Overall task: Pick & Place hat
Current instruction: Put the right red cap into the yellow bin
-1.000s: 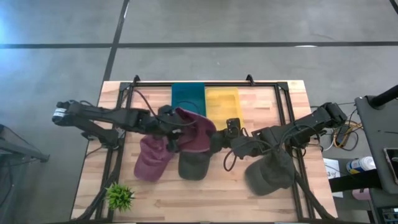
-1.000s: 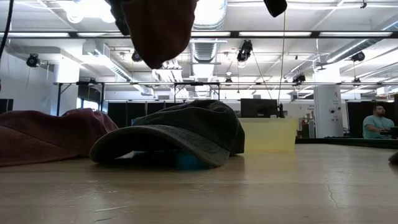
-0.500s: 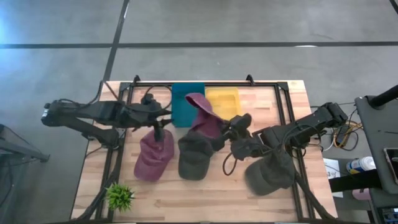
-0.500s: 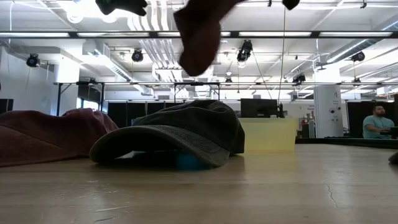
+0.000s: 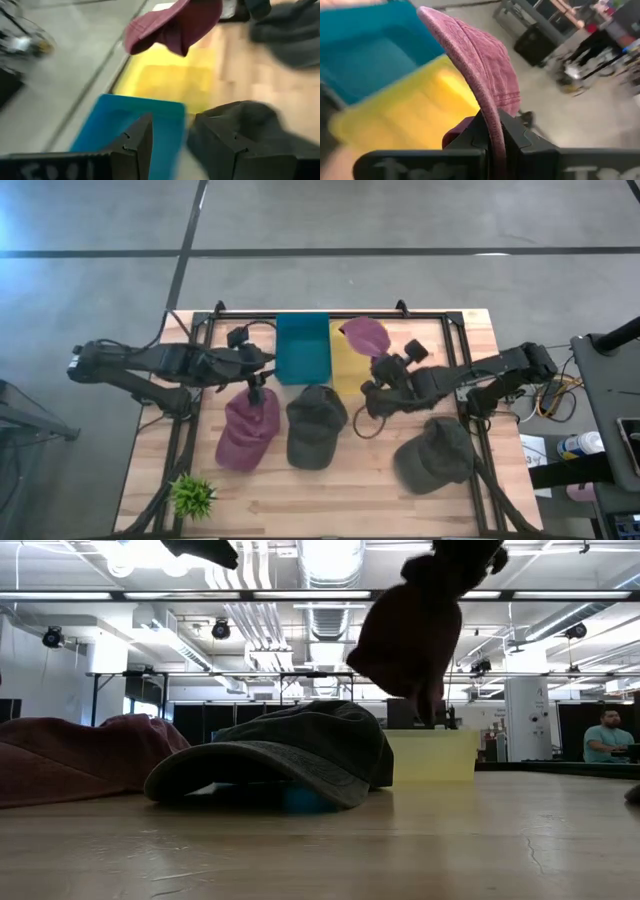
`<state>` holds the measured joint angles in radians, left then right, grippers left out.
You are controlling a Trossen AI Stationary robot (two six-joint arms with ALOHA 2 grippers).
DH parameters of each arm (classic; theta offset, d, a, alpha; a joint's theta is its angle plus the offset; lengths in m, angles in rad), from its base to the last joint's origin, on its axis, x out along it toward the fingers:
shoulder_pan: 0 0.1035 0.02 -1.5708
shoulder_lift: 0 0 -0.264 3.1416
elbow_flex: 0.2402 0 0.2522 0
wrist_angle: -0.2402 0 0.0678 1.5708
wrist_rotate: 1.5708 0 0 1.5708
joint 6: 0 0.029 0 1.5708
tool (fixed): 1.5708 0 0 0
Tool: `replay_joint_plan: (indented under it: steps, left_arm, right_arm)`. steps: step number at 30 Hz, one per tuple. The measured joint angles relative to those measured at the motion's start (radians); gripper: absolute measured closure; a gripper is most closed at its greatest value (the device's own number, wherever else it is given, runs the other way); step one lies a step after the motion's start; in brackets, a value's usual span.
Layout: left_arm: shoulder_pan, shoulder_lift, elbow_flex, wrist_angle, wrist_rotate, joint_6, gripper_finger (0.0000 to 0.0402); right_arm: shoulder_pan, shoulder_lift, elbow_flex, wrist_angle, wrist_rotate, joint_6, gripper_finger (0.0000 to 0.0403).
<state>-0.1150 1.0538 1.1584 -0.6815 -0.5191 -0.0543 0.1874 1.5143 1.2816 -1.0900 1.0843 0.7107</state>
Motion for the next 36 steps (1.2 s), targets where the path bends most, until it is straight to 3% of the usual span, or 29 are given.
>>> replay_joint_plan:
  steps: [7,10,14,27,33,36]
  left_arm:
    - [0.013,0.053,0.000,0.015,-0.086,0.131,0.0259]
    - [0.028,0.072,0.000,0.016,-0.093,0.148,0.0259]
    - [0.052,0.096,0.000,0.018,-0.201,0.194,0.0259]
    - [0.149,0.149,-0.001,0.153,-0.219,0.377,0.0259]
    - [0.154,0.148,-0.001,0.167,-0.212,0.374,0.0259]
    - [0.154,0.148,-0.001,0.167,-0.202,0.352,0.0259]
  right_arm:
    - [-0.157,0.008,-0.073,0.336,-0.160,-0.514,0.0390]
    - [-0.201,0.028,-0.084,0.365,-0.169,-0.648,0.0390]
    - [-0.247,0.063,-0.097,0.349,-0.182,-0.752,0.0390]
    - [-0.265,0.264,-0.125,0.388,-0.325,-0.906,0.0390]
    - [-0.264,0.337,-0.113,0.391,-0.255,-0.900,0.0390]
    - [-0.265,0.340,-0.106,0.388,-0.268,-0.871,0.0388]
